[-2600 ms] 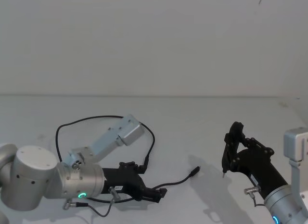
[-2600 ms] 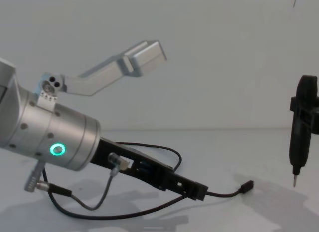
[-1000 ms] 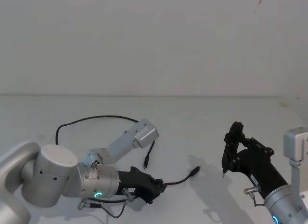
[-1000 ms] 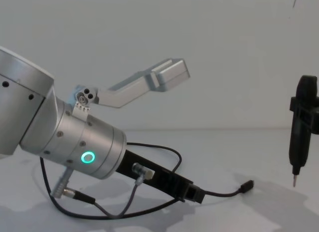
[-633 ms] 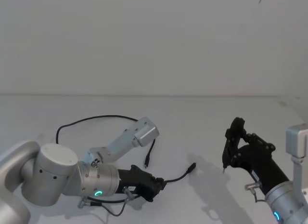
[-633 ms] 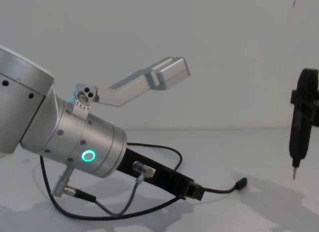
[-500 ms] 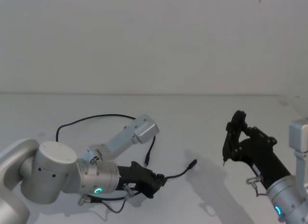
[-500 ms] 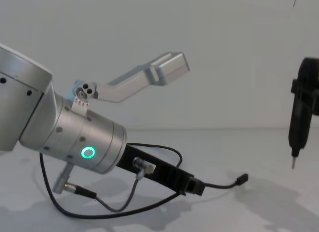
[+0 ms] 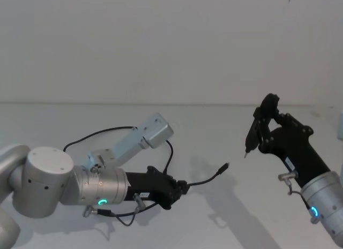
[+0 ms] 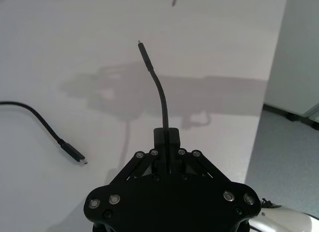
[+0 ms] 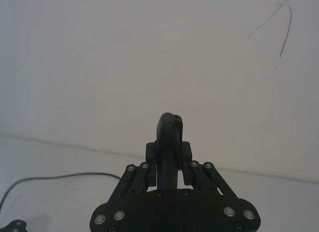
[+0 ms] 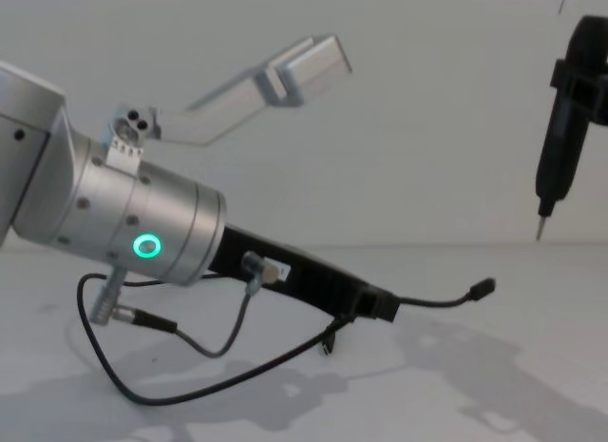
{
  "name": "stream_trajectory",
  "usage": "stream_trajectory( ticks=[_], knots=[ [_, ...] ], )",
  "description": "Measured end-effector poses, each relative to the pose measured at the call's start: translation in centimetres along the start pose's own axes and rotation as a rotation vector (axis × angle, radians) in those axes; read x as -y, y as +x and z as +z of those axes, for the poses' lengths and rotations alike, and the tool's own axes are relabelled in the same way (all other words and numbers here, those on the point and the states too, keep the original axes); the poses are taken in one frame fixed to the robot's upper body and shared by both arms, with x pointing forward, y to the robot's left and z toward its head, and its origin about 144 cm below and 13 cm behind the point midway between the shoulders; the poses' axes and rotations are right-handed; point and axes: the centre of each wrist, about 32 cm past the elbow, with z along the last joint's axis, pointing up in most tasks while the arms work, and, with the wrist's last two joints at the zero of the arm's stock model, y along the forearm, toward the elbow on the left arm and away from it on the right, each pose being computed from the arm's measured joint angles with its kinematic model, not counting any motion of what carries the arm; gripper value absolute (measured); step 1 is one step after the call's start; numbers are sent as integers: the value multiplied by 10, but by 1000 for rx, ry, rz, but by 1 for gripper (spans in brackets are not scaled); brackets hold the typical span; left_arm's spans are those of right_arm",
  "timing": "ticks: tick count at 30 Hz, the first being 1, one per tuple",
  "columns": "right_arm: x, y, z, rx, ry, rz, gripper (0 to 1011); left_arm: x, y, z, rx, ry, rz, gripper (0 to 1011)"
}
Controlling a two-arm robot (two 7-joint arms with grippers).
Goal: Pick up the data cable with the one hand.
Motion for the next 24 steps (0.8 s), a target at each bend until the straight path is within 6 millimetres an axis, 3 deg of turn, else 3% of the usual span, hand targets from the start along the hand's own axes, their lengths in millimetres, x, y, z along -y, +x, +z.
stream_trajectory(
  ticks=[24],
  knots=[
    [-15,3,5,-70,13,9,279,-18,2,12,34,-64,-53,35]
  ],
)
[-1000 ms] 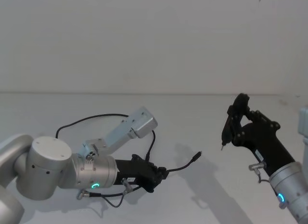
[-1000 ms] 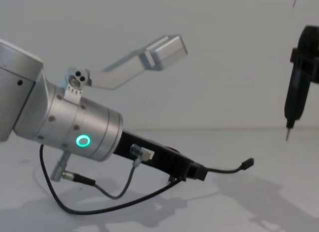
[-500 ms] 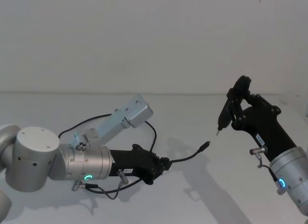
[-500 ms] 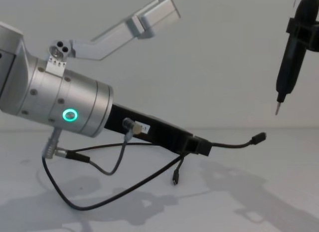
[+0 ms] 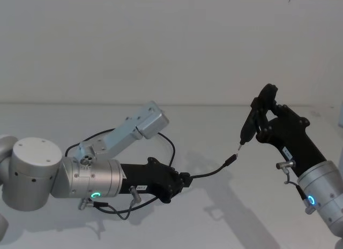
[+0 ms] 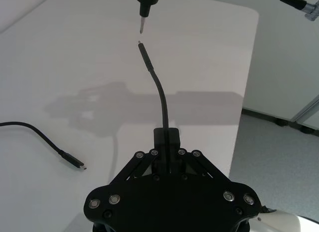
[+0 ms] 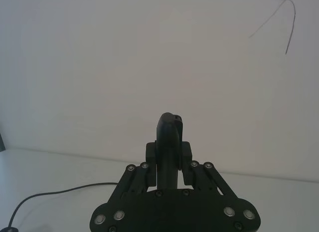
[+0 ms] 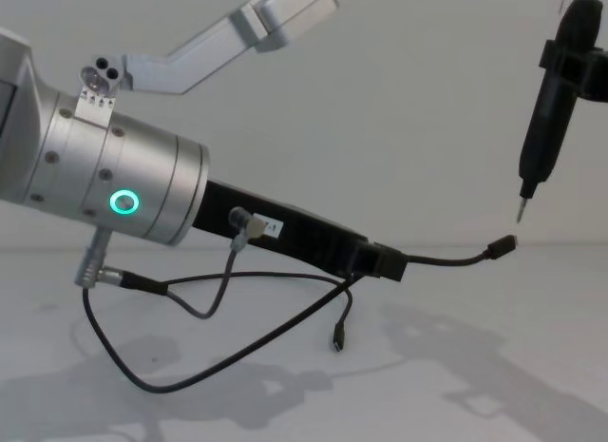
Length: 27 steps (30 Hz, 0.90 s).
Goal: Pick up the data cable with the one hand.
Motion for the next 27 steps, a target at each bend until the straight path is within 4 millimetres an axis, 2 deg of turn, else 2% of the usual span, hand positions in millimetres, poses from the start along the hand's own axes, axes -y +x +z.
stream_trajectory(
  ticks=[27],
  knots=[
    [0,2,-6,-7,-17,-7,279,-2,0,2,5,-8,-7,35]
  ],
)
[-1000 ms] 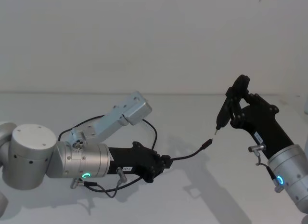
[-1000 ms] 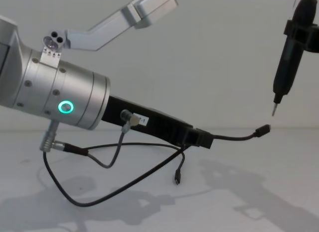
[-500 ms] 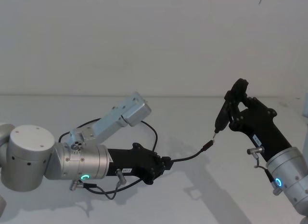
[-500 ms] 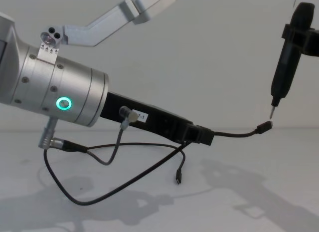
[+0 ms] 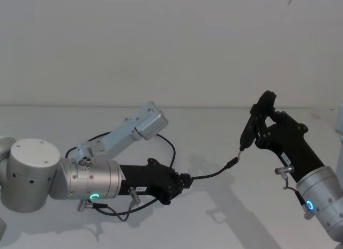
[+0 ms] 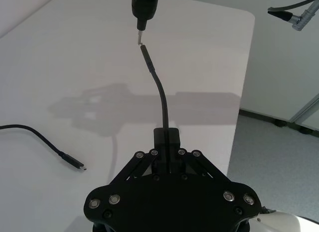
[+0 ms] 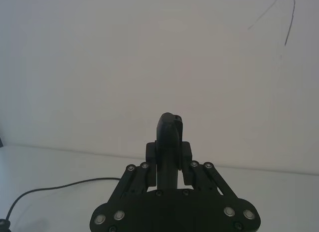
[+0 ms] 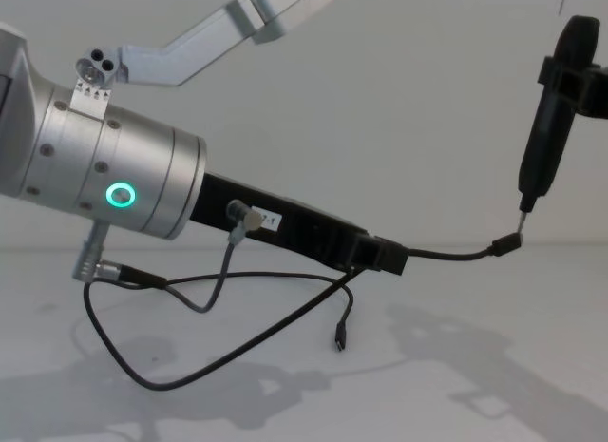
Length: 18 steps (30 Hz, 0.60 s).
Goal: Pick up the data cable with the one hand.
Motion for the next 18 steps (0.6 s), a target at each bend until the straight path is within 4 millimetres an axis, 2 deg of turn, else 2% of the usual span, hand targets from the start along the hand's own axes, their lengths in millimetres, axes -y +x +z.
stream_trajectory(
  ticks=[18],
  knots=[
    [1,1,-1,5,-9,3,279,0,0,0,0,0,-1,35]
  ],
)
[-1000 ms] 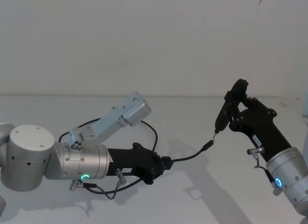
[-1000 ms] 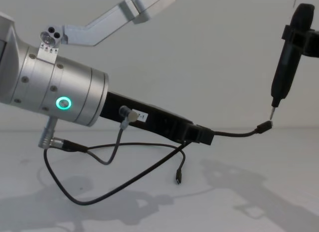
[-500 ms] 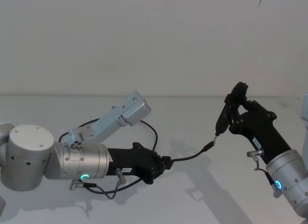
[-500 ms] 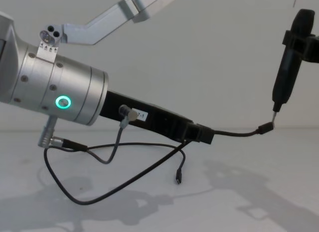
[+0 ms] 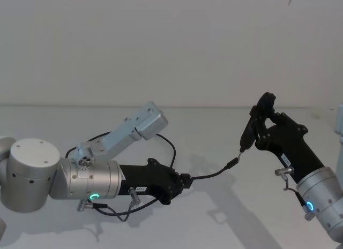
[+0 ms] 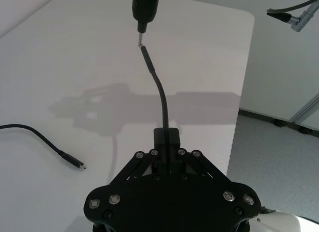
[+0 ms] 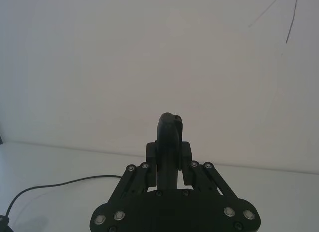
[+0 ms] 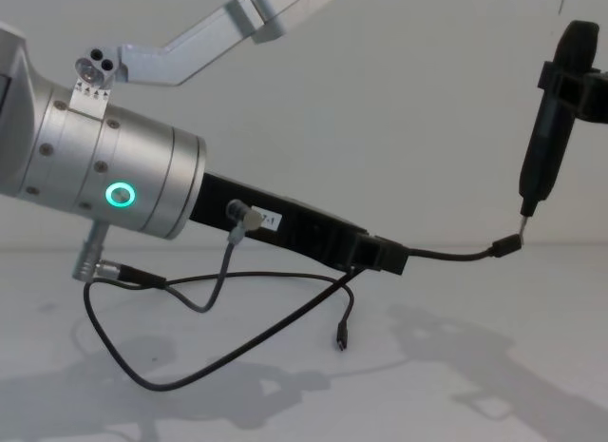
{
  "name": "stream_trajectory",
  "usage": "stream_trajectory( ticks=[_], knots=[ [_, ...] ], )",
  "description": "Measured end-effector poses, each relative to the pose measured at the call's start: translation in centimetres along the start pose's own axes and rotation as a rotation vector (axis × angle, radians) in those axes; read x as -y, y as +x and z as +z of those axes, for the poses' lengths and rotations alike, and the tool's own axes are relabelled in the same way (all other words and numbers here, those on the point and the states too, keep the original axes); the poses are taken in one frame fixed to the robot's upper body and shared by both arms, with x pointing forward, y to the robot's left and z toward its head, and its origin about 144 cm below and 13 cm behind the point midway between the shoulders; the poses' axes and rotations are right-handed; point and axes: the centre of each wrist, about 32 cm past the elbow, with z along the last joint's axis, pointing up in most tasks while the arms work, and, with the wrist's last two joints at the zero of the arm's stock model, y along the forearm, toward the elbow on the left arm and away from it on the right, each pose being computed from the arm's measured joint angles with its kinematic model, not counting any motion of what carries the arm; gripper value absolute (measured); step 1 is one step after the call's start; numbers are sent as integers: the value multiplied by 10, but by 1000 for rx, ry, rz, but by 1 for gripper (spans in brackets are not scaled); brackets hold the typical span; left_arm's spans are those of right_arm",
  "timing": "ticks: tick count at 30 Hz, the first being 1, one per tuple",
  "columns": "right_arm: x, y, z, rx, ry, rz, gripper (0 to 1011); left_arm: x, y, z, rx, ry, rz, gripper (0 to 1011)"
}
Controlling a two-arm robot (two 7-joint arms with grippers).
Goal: Pick up the data cable with the one hand.
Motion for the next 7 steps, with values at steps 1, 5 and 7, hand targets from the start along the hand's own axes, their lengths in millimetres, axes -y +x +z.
stream_trajectory(
  ticks=[1,5,7],
  knots=[
    [0,0,0,0,0,0,279,0,0,0,0,0,0,35],
    [0,0,0,0,-1,1,279,0,0,0,0,0,0,35],
    [0,0,0,1,-1,1,279,0,0,0,0,0,0,35]
  ],
)
